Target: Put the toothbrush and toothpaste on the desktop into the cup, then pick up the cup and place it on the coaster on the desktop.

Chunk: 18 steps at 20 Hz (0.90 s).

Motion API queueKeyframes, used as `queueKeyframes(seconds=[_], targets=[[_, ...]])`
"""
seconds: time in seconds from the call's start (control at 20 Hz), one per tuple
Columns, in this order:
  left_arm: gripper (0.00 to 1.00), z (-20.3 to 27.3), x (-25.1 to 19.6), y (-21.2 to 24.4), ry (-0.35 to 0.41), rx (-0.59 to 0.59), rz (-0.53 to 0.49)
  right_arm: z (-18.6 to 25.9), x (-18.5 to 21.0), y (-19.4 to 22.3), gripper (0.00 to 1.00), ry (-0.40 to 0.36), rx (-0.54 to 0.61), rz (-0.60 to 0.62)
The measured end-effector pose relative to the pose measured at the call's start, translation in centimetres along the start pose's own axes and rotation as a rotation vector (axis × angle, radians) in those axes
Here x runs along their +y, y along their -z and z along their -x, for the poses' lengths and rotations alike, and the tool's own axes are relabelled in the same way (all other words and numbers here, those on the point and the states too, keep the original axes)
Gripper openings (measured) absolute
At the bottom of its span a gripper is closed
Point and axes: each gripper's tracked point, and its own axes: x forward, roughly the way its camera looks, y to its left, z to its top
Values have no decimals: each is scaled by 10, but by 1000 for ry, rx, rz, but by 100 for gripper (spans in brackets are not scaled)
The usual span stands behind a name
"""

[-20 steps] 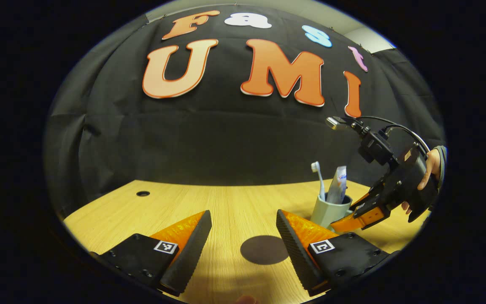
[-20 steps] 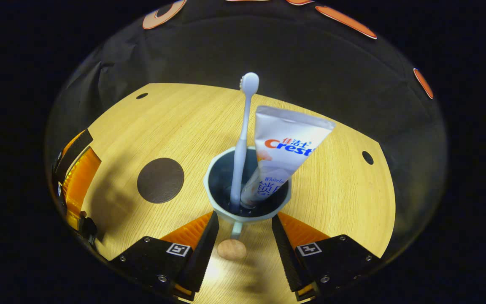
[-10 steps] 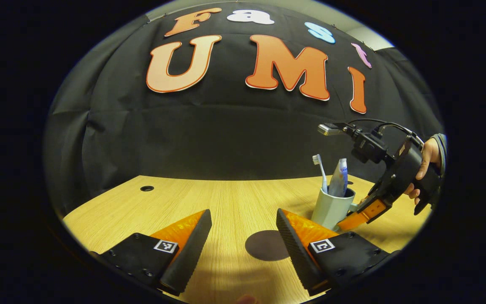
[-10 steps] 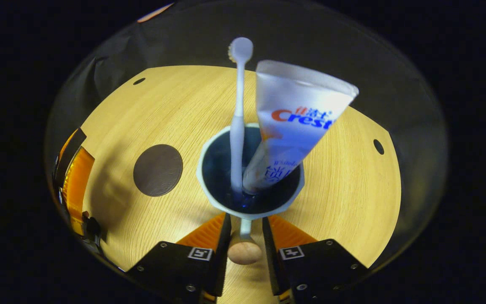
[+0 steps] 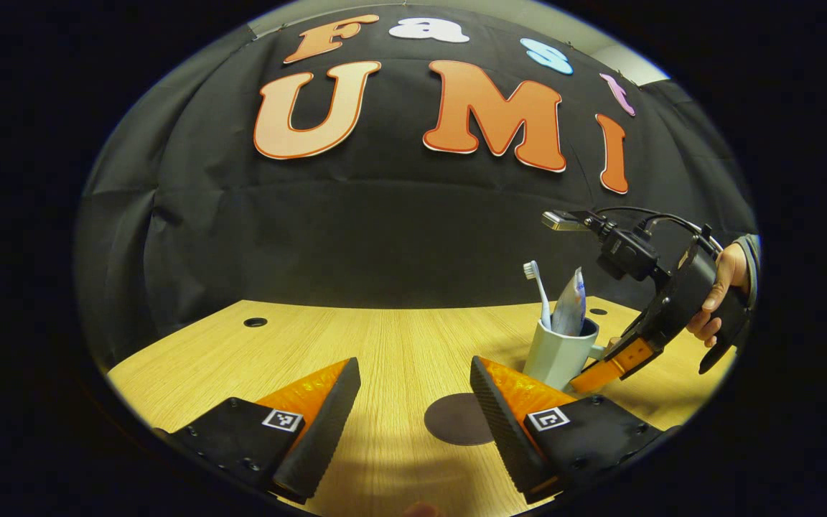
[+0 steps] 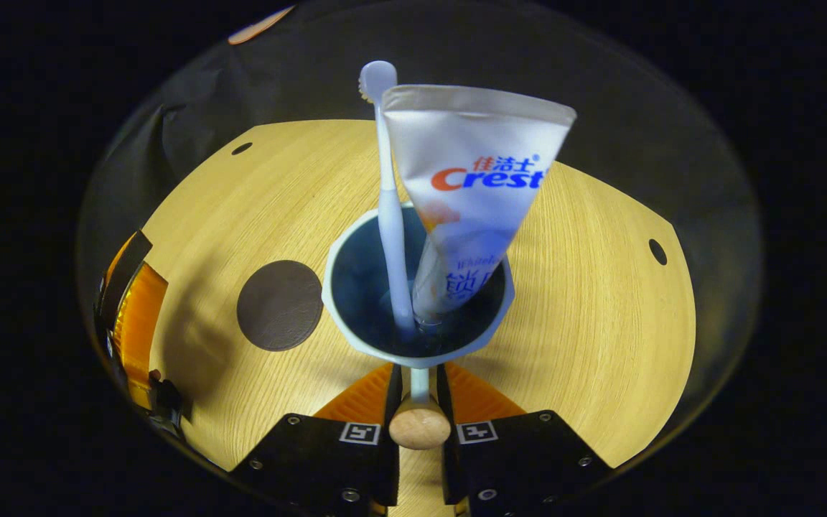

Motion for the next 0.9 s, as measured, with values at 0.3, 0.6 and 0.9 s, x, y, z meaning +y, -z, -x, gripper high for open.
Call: queueKeyframes(seconds=[0.3,0.6,0.9], targets=[[98,3,21,-15,-63,-61,1,-2,2,-6,24,-42,-49,44],[97,10,46,-32,-120,-123,62,-4,7,-14,24,-92,-88,127],[97,17,86,-38,-226,-147,96,-6,9,-14,24,-151,-81,188]])
